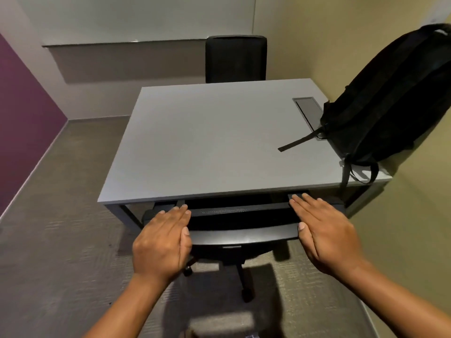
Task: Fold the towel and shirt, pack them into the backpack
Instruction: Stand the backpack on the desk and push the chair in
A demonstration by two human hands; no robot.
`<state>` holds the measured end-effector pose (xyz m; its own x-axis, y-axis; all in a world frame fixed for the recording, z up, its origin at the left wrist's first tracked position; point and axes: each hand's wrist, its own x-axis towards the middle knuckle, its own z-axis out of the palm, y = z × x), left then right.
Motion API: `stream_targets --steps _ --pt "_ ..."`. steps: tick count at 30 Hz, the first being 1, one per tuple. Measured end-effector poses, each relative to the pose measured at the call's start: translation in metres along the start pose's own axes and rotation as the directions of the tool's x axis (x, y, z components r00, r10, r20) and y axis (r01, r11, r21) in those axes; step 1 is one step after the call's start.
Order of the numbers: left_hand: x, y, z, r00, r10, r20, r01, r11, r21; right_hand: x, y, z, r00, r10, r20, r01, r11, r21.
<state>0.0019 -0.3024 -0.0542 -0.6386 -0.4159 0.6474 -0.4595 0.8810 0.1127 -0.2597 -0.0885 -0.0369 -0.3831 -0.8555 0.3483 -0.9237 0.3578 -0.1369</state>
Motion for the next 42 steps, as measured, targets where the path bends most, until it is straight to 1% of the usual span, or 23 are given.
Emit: stream_targets --steps 6,12,19,24,28,31,34,38,42 --pt "0.015 0.013 0.014 0.998 -0.041 -0.049 0.042 0.999 0.016 0.026 0.024 0.005 0.999 -0.029 -0.026 0.030 0.999 0.024" --pt "0.030 0.000 0.020 0.997 -0.061 -0.036 0.062 0.998 0.029 0.045 0.025 0.017 0.996 -0.056 -0.076 0.058 0.998 0.029" --pt "0.047 -0.031 0.027 0.997 -0.068 -0.028 0.068 0.998 -0.002 0.072 0.012 0.033 0.991 -0.038 -0.130 0.041 0.999 0.023" --pt "0.062 -0.054 0.041 0.998 -0.062 -0.020 0.062 0.998 0.008 0.098 0.007 0.043 0.989 -0.025 -0.148 0.028 0.999 0.018" --pt "0.069 -0.082 0.048 0.995 -0.096 -0.034 0.095 0.995 -0.021 0.112 -0.013 0.052 0.979 -0.049 -0.200 0.053 0.998 0.015" --pt "0.069 -0.092 0.047 0.998 -0.060 -0.026 0.060 0.998 -0.032 0.117 -0.020 0.054 0.970 -0.055 -0.235 0.060 0.998 0.014" --pt "0.071 -0.088 0.047 0.997 -0.071 -0.004 0.071 0.996 -0.047 0.116 -0.014 0.054 0.972 -0.068 -0.224 0.071 0.997 0.004" --pt "0.070 -0.086 0.048 0.996 -0.094 0.000 0.094 0.993 -0.070 0.115 -0.016 0.051 0.983 -0.041 -0.180 0.041 0.999 -0.004" --pt "0.071 -0.084 0.043 0.990 -0.121 0.069 0.124 0.991 -0.053 0.115 -0.019 0.047 0.991 -0.010 -0.130 0.010 1.000 0.001"
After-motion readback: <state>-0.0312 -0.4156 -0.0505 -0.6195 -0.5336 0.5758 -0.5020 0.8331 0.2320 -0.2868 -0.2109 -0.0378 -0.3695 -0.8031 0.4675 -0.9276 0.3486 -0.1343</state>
